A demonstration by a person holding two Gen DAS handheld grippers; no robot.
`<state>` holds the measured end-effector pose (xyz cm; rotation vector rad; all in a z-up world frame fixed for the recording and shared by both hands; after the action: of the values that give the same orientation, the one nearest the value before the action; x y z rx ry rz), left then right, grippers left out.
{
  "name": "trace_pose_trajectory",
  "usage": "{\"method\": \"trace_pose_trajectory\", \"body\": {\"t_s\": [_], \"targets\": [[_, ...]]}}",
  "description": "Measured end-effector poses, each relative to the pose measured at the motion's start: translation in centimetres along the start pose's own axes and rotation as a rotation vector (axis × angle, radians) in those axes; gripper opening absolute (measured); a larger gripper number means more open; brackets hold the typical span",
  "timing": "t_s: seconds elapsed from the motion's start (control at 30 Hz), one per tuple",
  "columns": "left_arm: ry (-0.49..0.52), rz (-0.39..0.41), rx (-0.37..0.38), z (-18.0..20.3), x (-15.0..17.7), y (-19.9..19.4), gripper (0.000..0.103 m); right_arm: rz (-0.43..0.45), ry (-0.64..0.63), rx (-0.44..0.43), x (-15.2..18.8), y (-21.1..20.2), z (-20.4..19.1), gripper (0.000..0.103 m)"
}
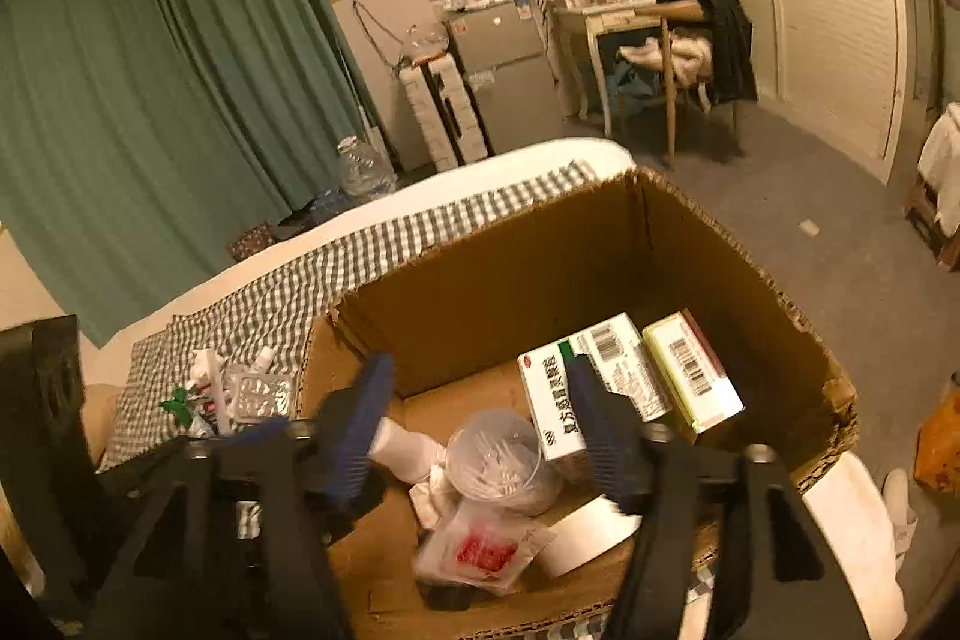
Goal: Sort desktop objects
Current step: 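Carry sachet and sunglasses to the cardboard box and open both tools, then grasp the blue floral tissue pack with the left tool while the right tool grasps the bead bracelet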
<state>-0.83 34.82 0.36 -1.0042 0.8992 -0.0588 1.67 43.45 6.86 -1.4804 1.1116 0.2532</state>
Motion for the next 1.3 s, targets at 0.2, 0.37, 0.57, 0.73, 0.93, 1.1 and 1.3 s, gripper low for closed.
{"method": "trace_pose_trajectory", "body": {"t_s": [0.2, 0.37, 0.57, 0.73, 0.93, 1.1, 1.3], "targets": [[-0.07, 0.089, -0.148, -5.9, -0.8, -4.4, 0.095, 0.095, 0.069, -0.069, -0.5, -2.3, -1.5, 0.087], [-0.172, 0.203, -0.324, -14.4, 0.3, -11.1, 0.103, 0.259, 0.017, -0.182, -0.1, -4.8, -6.0, 0.09], [-0.262, 0.241, -0.526, -24.1, 5.0, -15.6, 0.103, 0.201, -0.056, -0.329, 2.0, -2.5, -14.4, 0.09], [-0.404, 0.172, -0.566, -29.9, 10.7, -14.5, 0.103, 0.058, -0.108, -0.319, 5.4, 2.7, -20.4, 0.089], [-0.497, 0.12, -0.523, -32.5, 13.3, -10.6, 0.103, -0.071, -0.2, -0.267, 9.8, 8.7, -23.7, 0.088], [-0.508, 0.066, -0.49, -33.1, 12.4, -6.0, 0.103, -0.143, -0.253, -0.202, 11.6, 13.5, -23.2, 0.07], [-0.534, 0.033, -0.46, -34.3, 11.2, -0.9, 0.103, -0.259, -0.191, -0.217, 12.6, 17.7, -22.6, 0.052]]}}
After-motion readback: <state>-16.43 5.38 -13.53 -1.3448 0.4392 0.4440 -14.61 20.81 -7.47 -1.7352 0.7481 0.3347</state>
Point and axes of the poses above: each gripper's, at about its wrist camera, not at the fingertips, and y roughly the way its jaws point, z to its right, x to its underside, the point moved 5 cm from there along y, roughly the way its jaws point, and after that the axes turned 3 degrees about -z, right-handed, at the moved point
